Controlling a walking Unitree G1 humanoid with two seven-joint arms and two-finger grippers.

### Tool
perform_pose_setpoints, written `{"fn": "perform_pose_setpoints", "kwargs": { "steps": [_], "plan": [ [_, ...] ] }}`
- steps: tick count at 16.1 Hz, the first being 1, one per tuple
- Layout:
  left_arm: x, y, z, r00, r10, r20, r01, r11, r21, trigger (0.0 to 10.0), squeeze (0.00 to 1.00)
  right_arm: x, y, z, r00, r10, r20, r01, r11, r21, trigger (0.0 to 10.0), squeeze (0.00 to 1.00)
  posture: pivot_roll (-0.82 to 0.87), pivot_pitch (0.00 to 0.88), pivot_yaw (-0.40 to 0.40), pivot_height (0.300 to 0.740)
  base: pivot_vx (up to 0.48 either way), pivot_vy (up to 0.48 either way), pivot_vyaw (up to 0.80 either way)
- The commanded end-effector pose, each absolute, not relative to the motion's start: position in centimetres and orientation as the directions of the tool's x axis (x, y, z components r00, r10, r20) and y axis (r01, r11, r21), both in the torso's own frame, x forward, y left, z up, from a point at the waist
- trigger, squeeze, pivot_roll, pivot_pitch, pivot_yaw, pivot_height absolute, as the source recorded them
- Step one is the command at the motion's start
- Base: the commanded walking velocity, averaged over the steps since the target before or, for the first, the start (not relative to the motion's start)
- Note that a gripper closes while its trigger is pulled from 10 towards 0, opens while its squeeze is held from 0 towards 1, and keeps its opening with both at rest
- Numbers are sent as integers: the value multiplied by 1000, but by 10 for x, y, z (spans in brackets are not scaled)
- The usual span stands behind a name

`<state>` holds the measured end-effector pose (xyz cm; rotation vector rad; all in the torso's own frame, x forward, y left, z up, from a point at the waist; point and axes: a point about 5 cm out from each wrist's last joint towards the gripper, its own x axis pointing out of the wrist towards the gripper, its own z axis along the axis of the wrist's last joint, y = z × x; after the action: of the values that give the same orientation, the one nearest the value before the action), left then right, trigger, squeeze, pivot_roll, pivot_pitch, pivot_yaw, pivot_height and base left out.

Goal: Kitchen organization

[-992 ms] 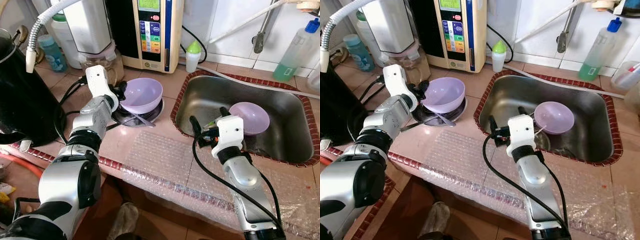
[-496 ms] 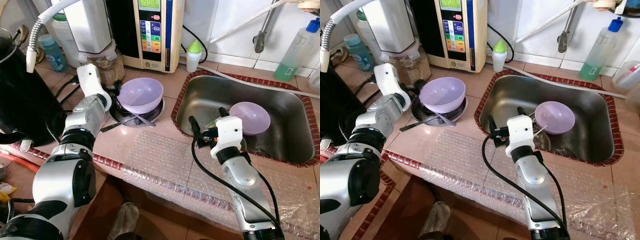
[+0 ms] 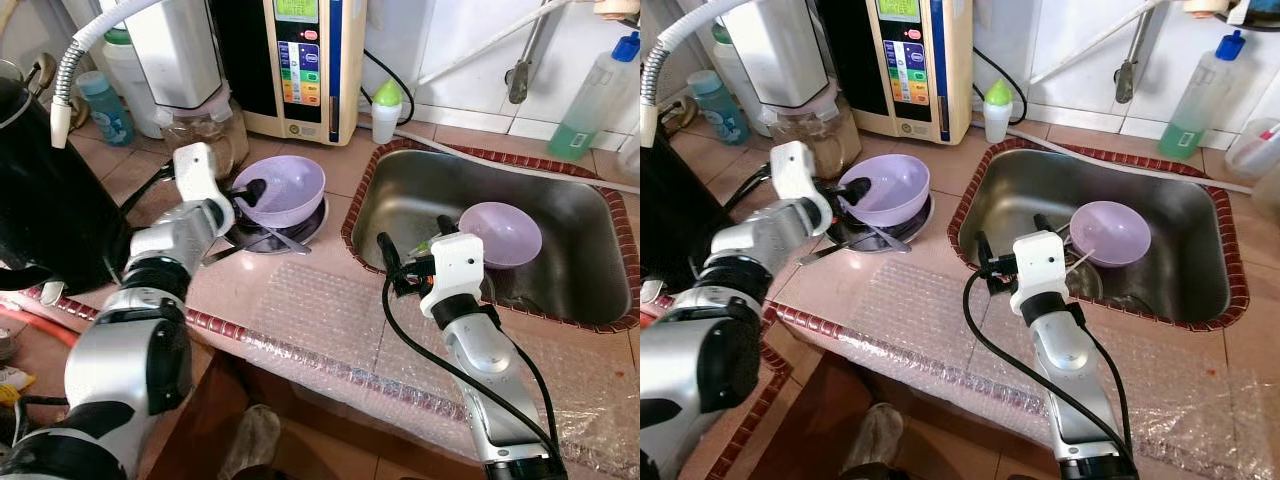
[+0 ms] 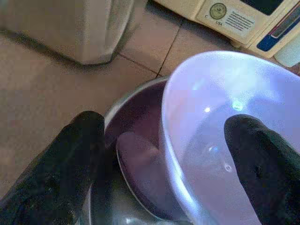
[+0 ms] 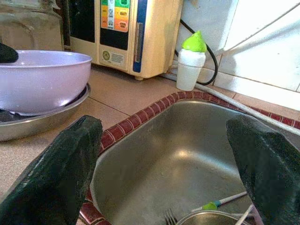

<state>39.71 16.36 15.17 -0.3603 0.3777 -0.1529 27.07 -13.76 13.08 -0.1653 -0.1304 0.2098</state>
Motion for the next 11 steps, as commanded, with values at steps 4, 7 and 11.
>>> {"fn": "perform_pose_setpoints", "kwargs": {
  "steps": [4, 7, 11],
  "plan": [
    [390, 163, 140, 886, -280, -369, 108, 899, -424, 0, 0, 273, -134, 129, 968, 226, 110, -205, 963, -176, 10000, 0, -99, 0, 110, 740, 0, 0, 0],
    [389, 161, 142, 878, -306, -367, 133, 895, -427, 0, 0, 275, -132, 129, 967, 229, 113, -207, 962, -176, 10000, 0, -97, 0, 114, 740, 0, 0, 0],
    [388, 166, 139, 879, -286, -382, 128, 913, -388, 0, 0, 274, -133, 128, 968, 224, 113, -202, 963, -176, 10000, 0, -98, 0, 119, 740, 0, 0, 0]
  ]
}}
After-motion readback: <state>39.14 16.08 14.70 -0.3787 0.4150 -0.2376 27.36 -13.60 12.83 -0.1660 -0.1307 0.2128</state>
